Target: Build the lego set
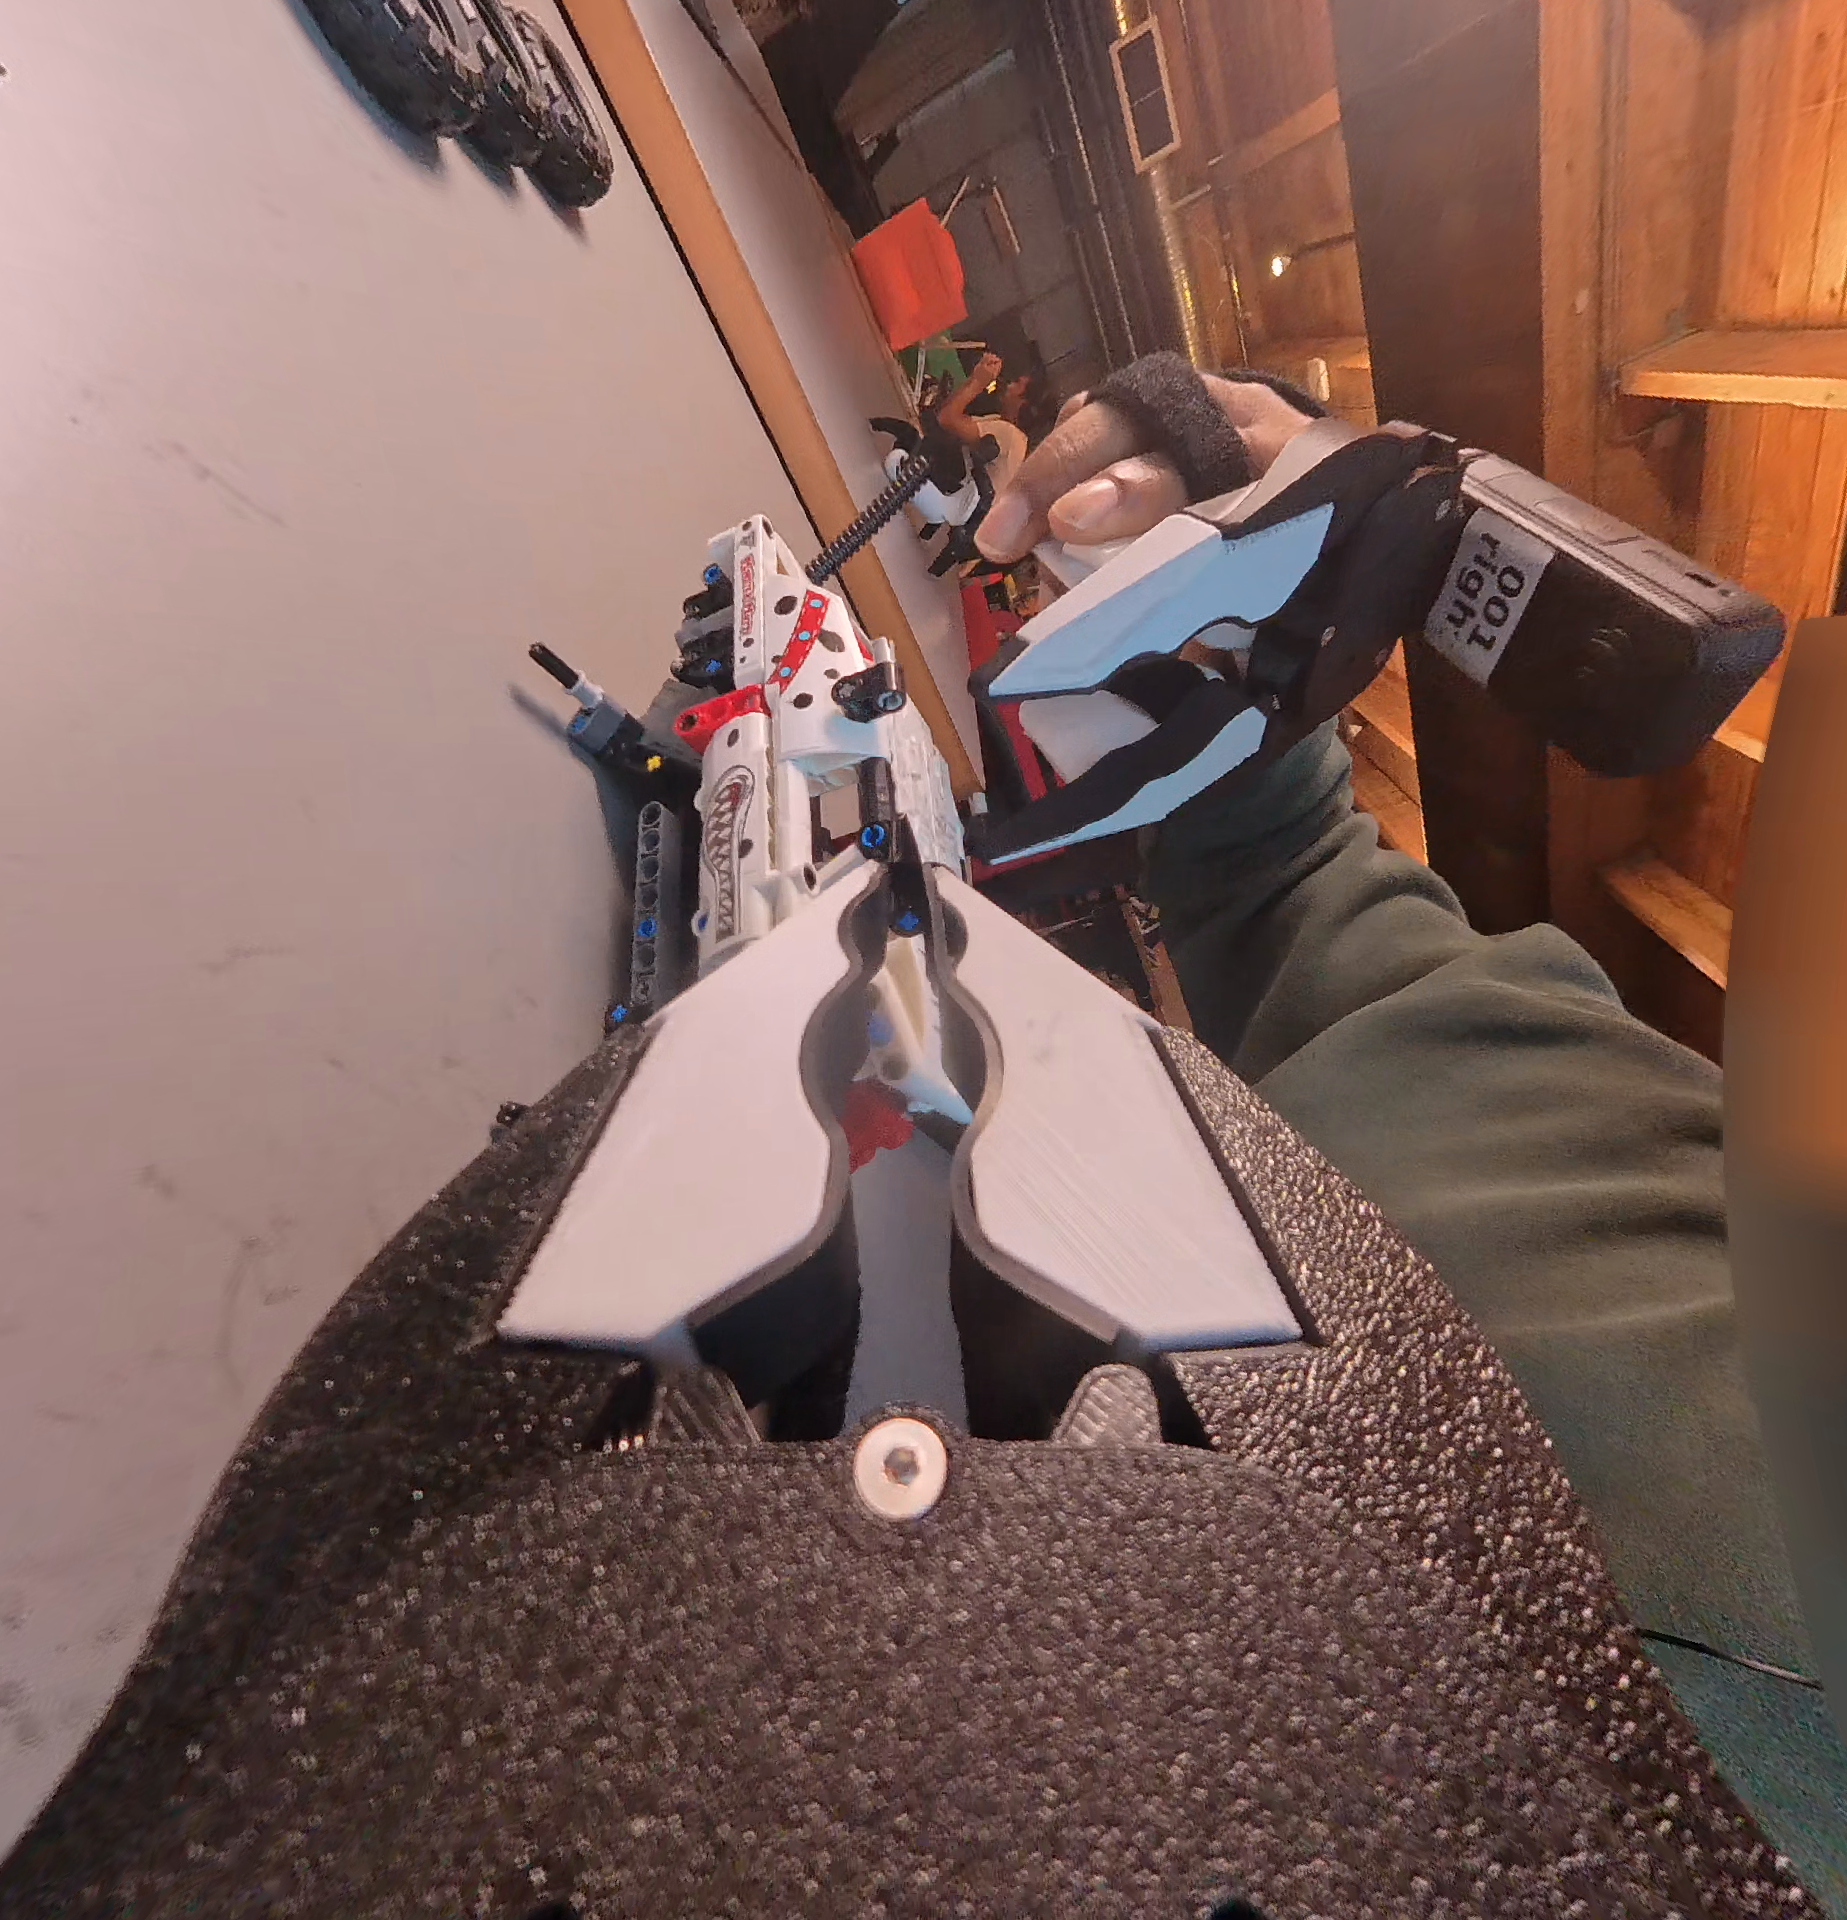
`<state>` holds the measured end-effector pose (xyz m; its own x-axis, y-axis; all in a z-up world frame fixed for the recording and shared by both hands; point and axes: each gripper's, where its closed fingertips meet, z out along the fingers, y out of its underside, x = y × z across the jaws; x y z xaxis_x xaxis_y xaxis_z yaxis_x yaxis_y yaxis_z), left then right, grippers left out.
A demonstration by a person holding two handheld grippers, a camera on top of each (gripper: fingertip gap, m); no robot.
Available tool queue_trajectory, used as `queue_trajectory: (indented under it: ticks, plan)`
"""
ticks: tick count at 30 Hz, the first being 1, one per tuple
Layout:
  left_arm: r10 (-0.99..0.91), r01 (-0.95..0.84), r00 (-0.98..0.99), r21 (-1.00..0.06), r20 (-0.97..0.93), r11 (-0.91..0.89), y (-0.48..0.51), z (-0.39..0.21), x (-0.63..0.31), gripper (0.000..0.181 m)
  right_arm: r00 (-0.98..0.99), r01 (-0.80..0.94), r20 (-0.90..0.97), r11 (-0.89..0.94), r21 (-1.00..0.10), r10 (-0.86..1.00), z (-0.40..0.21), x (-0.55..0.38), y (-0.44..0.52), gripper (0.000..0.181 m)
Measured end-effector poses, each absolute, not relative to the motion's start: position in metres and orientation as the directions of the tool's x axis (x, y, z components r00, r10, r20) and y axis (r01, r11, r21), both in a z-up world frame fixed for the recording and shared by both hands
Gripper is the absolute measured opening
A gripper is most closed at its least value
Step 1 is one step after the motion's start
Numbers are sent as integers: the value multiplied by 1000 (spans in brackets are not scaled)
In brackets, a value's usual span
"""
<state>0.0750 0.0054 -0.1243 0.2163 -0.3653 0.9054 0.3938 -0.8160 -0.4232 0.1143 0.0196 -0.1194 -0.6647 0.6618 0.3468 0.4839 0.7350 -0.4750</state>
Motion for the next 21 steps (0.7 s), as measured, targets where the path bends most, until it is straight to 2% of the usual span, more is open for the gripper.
queue_trajectory:
  ticks: [7, 9, 12, 15, 21]
  plan:
    - [-330, 394, 200, -384, 923, -835, 4, -125, 84, 5, -765, 517, 218, 780, -352, 606, -124, 116, 22, 65]
    - [-319, 386, 202, -375, 926, -843, 3, -126, 87, 5, -786, 528, 177, 791, -308, 593, -126, 118, 22, 76]
    - [-307, 381, 229, -376, 924, -845, 3, -130, 90, 5, -788, 527, 155, 783, -331, 596, -118, 116, 23, 77]
    - [-287, 389, 228, -358, 930, -849, 3, -132, 91, 5, -811, 520, 137, 809, -275, 568, -129, 119, 25, 79]
    - [-251, 431, 182, -306, 951, -848, 1, -129, 91, 5, -823, 520, 114, 818, -246, 557, -150, 115, 24, 82]
